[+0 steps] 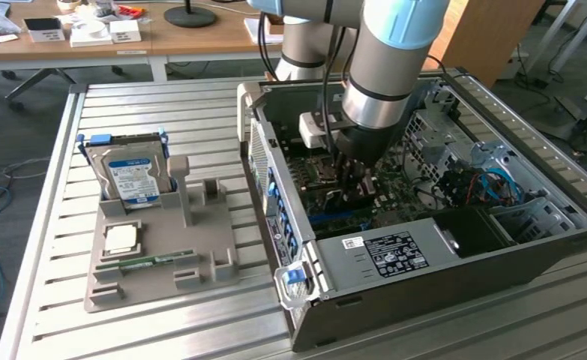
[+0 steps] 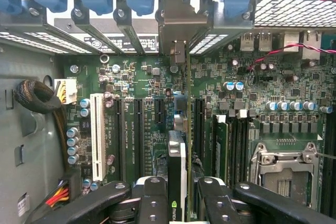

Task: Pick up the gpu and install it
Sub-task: 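Insert the gpu into the slot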

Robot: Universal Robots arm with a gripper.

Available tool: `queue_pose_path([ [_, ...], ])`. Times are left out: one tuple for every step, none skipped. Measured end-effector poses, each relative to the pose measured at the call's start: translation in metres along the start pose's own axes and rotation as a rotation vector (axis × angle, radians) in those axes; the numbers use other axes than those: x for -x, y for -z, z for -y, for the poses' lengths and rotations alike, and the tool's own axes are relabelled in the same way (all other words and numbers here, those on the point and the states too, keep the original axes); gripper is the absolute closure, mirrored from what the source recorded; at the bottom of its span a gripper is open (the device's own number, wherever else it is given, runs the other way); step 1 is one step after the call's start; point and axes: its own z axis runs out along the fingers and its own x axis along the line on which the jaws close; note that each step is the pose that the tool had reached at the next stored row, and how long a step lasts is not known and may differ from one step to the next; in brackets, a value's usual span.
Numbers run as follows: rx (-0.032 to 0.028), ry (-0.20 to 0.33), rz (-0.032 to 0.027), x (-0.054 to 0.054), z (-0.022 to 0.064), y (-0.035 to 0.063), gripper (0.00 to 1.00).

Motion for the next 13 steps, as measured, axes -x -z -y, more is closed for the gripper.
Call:
queue_pose_path([
  [0.0,0.0,-0.0001,0.0,-0.0001,-0.0007,0.73],
  [0.0,0.0,-0.0001,0.0,-0.0001,-0.0015,0.73],
  [0.0002,0.0,-0.0003,-0.0001,-0.0001,-0.0019,0.73],
  [0.0002,0.0,-0.0005,-0.0001,-0.0001,-0.002,0.73],
  [0.0003,0.0,-0.0005,-0.0001,-0.0001,-0.002,0.73],
  [0.0003,0.0,-0.0005,-0.0001,-0.0001,-0.002,0.73],
  [0.0002,0.0,-0.0003,-0.0001,-0.0001,-0.0021,0.73],
  [0.0001,0.0,-0.0003,-0.0001,-0.0001,-0.0021,0.73],
  [0.0001,0.0,-0.0003,-0.0001,-0.0001,-0.0021,0.73],
  [0.0001,0.0,-0.0002,-0.0001,-0.0001,-0.0021,0.73],
  [0.0,0.0,0.0,0.0,-0.0001,-0.002,0.73],
  [-0.0002,0.0,0.0002,0.0,0.0,-0.0018,0.73],
  [-0.0001,0.0,0.0001,0.0,-0.0001,-0.0011,0.73],
])
